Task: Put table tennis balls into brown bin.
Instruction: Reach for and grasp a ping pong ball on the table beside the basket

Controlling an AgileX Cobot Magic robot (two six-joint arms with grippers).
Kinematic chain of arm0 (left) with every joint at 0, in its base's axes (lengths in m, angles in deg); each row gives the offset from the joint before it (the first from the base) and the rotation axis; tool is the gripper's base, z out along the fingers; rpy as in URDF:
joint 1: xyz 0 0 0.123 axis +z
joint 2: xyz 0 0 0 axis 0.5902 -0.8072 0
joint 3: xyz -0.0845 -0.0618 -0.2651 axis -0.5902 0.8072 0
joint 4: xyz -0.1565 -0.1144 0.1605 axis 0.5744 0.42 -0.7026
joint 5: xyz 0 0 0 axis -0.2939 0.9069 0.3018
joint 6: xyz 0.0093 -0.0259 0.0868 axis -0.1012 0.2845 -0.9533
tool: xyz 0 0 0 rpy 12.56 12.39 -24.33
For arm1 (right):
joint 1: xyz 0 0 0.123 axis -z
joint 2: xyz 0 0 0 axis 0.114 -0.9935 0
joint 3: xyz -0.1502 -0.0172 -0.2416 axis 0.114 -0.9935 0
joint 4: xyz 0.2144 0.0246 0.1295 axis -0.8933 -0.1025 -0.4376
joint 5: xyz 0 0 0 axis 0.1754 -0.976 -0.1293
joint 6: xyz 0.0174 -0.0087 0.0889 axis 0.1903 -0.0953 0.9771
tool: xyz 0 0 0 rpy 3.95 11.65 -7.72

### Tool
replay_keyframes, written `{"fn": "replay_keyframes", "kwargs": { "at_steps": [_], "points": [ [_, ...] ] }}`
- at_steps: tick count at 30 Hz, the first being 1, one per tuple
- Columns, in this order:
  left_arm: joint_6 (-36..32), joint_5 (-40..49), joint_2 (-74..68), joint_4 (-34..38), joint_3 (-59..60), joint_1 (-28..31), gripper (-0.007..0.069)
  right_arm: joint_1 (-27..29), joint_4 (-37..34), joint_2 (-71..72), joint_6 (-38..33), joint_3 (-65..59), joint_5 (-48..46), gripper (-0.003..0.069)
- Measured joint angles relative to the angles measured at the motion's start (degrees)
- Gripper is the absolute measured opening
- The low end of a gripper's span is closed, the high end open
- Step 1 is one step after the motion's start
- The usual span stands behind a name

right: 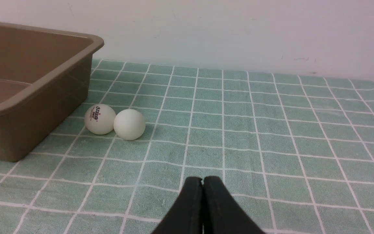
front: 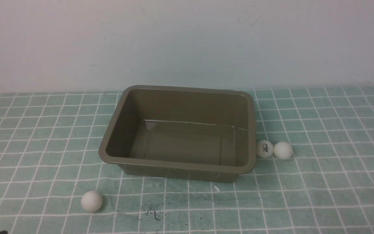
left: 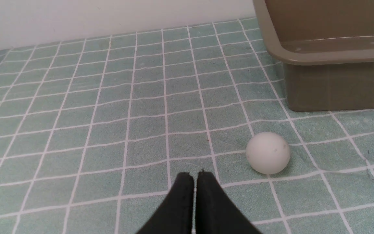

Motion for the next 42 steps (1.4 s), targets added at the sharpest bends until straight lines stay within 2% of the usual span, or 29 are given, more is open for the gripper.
{"fn": "replay_keyframes", "kwargs": {
  "at_steps": [28,31,32,34,35,38,41,42],
  "points": [
    [0.77,-0.78,0.0,0.85,0.0,0.0,-0.0005,0.0,0.0,0.0,0.0,0.0,0.0,-0.0015],
    [4.74,-9.4,0.0,8.46,0.12,0.0,-0.0005,0.0,0.0,0.0,0.0,0.0,0.0,-0.0015],
    [4.92,-10.07,0.0,8.95,0.12,0.0,-0.0005,0.0,0.0,0.0,0.0,0.0,0.0,-0.0015],
    [6.09,-19.9,0.0,14.07,0.12,0.0,-0.0005,0.0,0.0,0.0,0.0,0.0,0.0,-0.0015],
    [6.35,-21.91,0.0,14.91,0.12,0.0,-0.0005,0.0,0.0,0.0,0.0,0.0,0.0,-0.0015],
    [9.47,-41.34,0.0,20.65,-0.27,0.0,-0.0005,0.0,0.0,0.0,0.0,0.0,0.0,-0.0015],
    [10.6,-43.63,-0.17,21.65,-3.76,0.0,-0.0005,0.0,0.05,0.0,0.0,0.0,0.0,-0.0015],
    [10.65,-40.34,-2.26,21.51,-9.71,0.0,-0.0005,0.0,0.05,0.0,-0.05,0.0,0.0,-0.0015]
  ]
}}
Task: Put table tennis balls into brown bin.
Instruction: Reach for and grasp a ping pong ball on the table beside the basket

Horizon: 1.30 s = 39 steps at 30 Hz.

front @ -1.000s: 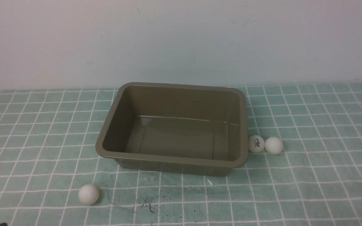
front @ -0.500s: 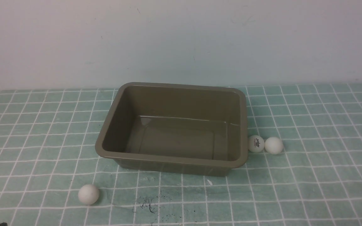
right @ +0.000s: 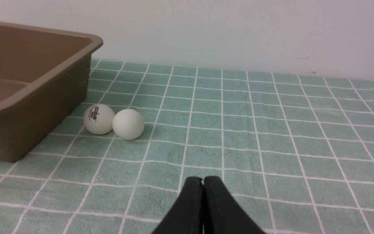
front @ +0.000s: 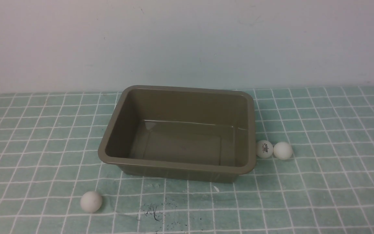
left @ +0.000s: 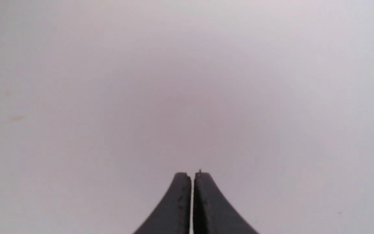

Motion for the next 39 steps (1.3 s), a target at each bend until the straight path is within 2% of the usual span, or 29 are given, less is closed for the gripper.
{"fn": "replay_keyframes", "kwargs": {
  "at_steps": [1,3,4,5,7,8,10,13,16,21,26,29,32,34,39],
  "points": [
    [0.0,4.33,-2.38,-0.46,-4.01,0.0,-0.0005,0.0,0.0,0.0,-0.02,0.0,0.0,-0.0015],
    [-0.29,18.53,-9.6,-2.14,-13.72,-0.06,-0.0005,0.0,-2.14,0.0,0.38,-0.07,1.13,-0.0015],
    [-0.39,20.01,-10.48,-2.31,-14.65,-0.06,-0.0005,0.0,-2.62,0.0,0.38,-0.12,1.37,-0.0015],
    [-1.04,32.22,-19.38,-3.76,-21.75,-0.1,-0.0005,0.0,-8.46,0.0,2.41,-0.27,4.08,-0.0015],
    [-2.29,46.78,-30.29,-5.29,-29.55,-0.17,-0.0005,0.0,-15.36,0.0,4.79,-0.27,8.25,-0.0015],
    [-2.44,48.09,-30.29,-5.43,-30.25,-0.17,-0.0005,0.0,-17.2,0.0,5.36,-0.27,8.72,-0.0015],
    [-4.46,61.93,-43.04,-6.6,-37.1,-0.17,-0.0005,0.0,-28.2,0.0,8.16,-0.27,13.5,-0.0015],
    [-7.43,71.96,-56.47,-7.07,-41.3,-0.17,-0.0005,0.0,-38.04,0.0,9.47,-0.27,18.39,-0.0015],
    [-10.47,74.4,-67.61,-7.45,-42.15,-0.17,-0.0005,0.0,-42.74,0.0,8.71,-0.27,22.24,-0.0015],
    [-13.88,72.36,-80.32,-7.63,-42.4,-0.23,-0.0005,0.0,-45.98,0.0,7.26,-0.2,23.68,-0.0015],
    [-16.53,68.42,-84.73,-8.29,-42.57,-2.39,-0.0005,0.0,-42.87,-3.04,2.6,7.29,8.55,-0.0015],
    [-18.85,65.4,-85.2,-9.05,-42.66,-4.88,-0.0001,0.0,-37.89,-12.21,-1.23,16.4,-3.27,-0.0015],
    [-21.14,62.52,-85.2,-9.58,-42.66,-6.62,0.0037,0.0,-32.82,-22.54,-4.91,24.97,-13.77,-0.0015],
    [-21.86,61.3,-85.41,-9.84,-42.76,-7.11,0.0094,0.0,-30.72,-28.55,-7.16,29.75,-18.14,-0.0015],
    [-22.09,59.32,-89.51,-10.27,-42.91,-7.24,0.0377,0.0,-29.16,-40.42,-12.81,38.23,-24.85,-0.0015]
  ]
}}
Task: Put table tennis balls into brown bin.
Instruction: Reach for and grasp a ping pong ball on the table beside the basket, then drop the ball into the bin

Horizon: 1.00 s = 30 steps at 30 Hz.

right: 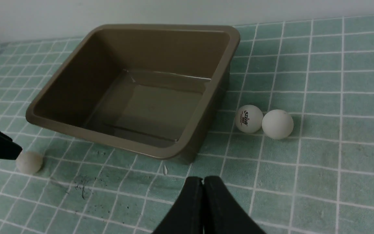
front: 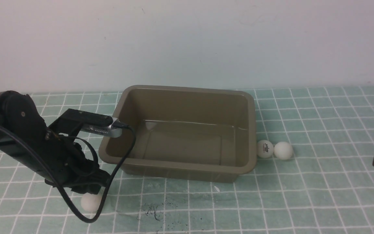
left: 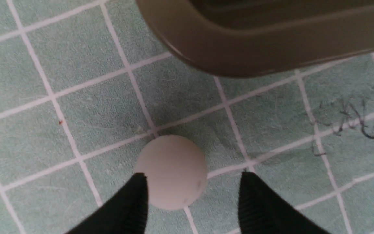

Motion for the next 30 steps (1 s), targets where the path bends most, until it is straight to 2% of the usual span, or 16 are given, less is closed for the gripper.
{"fn": "replay_keyframes", "kwargs": {
  "at_steps": [3,6,8,10,14,17,21,23,24,27,28,29,30],
  "points": [
    [0.0,-1.15,-3.04,-0.12,0.0,-0.07,0.047,0.0,0.0,-2.59,-1.5,1.27,-0.29,-0.0015],
    [0.0,-2.89,-6.91,-0.12,0.0,-0.19,0.0512,0.0,0.02,-5.18,-2.23,2.01,-0.23,-0.0013],
    [0.56,-3.55,-8.91,-0.12,-0.04,-0.19,0.0472,0.0,0.22,-7.0,-2.23,2.3,-0.23,-0.0011],
    [1.14,-2.96,-9.58,-0.12,-0.04,-0.19,0.0346,0.0,1.43,-9.11,-2.15,3.24,-0.62,-0.001],
    [2.39,2.78,-6.6,-0.43,-0.93,-0.19,0.0353,0.0,7.33,-15.58,2.3,8.38,-1.11,-0.0003],
    [2.95,6.64,1.17,-0.43,-2.48,-1.29,0.0353,0.0,13.85,-22.66,7.81,14.1,-1.82,0.0022],
    [5.17,8.49,7.36,0.74,-8.35,-4.5,0.0353,-0.15,17.77,-33.33,11.29,21.76,-4.45,0.0115],
    [7.96,11.14,6.24,1.92,-13.52,-5.89,0.0353,-1.43,19.39,-39.95,11.53,26.13,-5.79,0.0208],
    [8.1,11.36,5.99,1.93,-14.56,-6.01,0.0353,-1.58,19.39,-39.95,11.53,26.13,-5.79,0.0216],
    [8.48,14.22,-0.5,1.47,-22.5,-7.81,0.0353,-4.71,22.64,-48.6,12.25,31.49,-6.14,0.036],
    [8.48,14.37,-0.96,1.35,-23.39,-7.88,0.0353,-4.89,22.81,-49.58,12.52,31.76,-6.14,0.0369],
    [8.48,15.78,-5.58,0.84,-27.02,-8.37,0.0353,-6.36,24.27,-53.87,13.51,34.07,-6.14,0.0438],
    [8.48,16.5,-6.95,0.81,-28.43,-8.45,0.0353,-6.79,24.71,-55.28,14.1,34.82,-6.14,0.0459]
  ]
}}
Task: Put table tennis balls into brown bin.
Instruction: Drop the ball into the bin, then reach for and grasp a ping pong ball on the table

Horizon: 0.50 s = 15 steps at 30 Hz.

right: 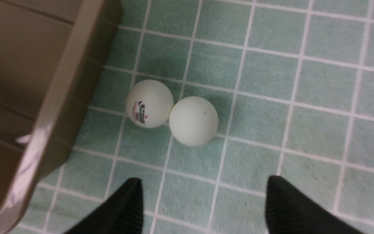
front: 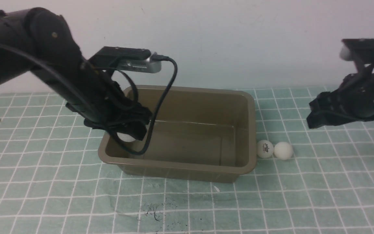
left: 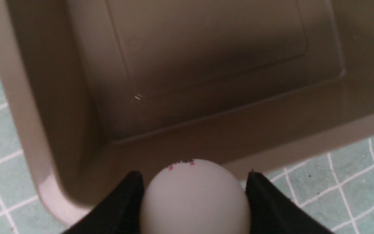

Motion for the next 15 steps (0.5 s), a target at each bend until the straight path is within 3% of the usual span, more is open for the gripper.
{"fn": "replay_keyframes", "kwargs": {
  "at_steps": [5,8,11,14,15],
  "points": [
    [1.75,3.07,-8.95,-0.66,-6.41,-0.3,0.0384,-2.22,2.84,-10.94,2.24,6.16,0.0,0.0564],
    [3.58,4.0,-10.76,-1.41,-9.44,-0.36,0.0452,-2.22,4.25,-15.44,3.95,8.59,0.12,0.0573],
    [4.8,4.81,-10.83,-3.83,-12.04,-0.42,0.0467,-2.22,4.71,-17.91,4.77,10.26,0.07,0.0575],
    [6.66,5.57,-9.91,-8.56,-14.65,-0.42,0.04,-2.34,4.71,-20.38,5.23,11.57,-0.05,0.0575],
    [7.5,6.3,-9.18,-10.86,-15.46,-0.3,0.0333,-2.34,4.65,-21.37,5.38,11.88,-0.2,0.0575]
  ]
}}
